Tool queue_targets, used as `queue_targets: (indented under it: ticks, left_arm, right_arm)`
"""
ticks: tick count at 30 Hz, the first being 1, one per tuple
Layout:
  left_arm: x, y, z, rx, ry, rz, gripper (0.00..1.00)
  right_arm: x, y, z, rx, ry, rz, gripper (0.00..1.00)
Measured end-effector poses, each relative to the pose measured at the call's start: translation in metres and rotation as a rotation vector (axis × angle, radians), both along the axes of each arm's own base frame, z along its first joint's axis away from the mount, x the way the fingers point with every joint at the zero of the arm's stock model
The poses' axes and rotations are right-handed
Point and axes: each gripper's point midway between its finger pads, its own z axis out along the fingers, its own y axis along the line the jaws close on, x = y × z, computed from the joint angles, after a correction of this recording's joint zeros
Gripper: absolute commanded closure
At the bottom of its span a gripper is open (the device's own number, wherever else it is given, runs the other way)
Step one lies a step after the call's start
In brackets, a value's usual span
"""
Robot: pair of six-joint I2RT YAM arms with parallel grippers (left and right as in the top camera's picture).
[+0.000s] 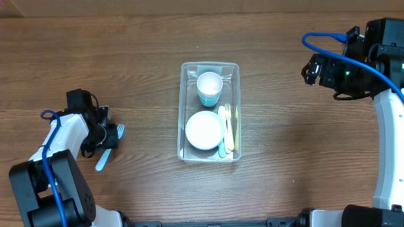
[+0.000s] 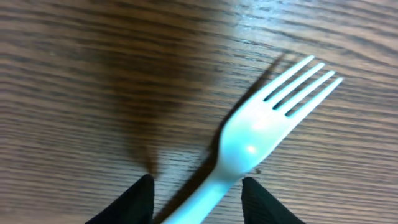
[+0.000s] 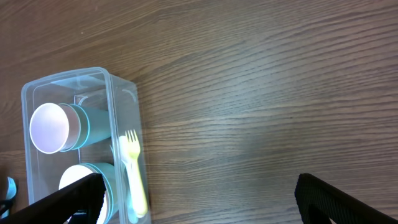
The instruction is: Pack container
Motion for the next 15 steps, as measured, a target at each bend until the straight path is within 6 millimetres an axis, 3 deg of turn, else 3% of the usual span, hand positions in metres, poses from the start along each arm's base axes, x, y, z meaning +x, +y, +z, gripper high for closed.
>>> queue_targets:
  ticks: [4,12,15]
  left_arm:
    - [0.000,0.003,0.000,0.019,0.001,-0.011,0.77]
    - [0.008,0.007,0.001,0.034,-0.032,-0.013,0.71]
    - [0.011,0.008,0.001,0.041,-0.041,-0.013,0.81]
  right_arm:
    - [0.000,0.000,0.000,0.000,0.000,0.000,0.00]
    - [0.000,0.000,0.000,0.000,0.000,0.000,0.00]
    - [0.000,0.000,0.000,0.000,0.000,0.000,0.00]
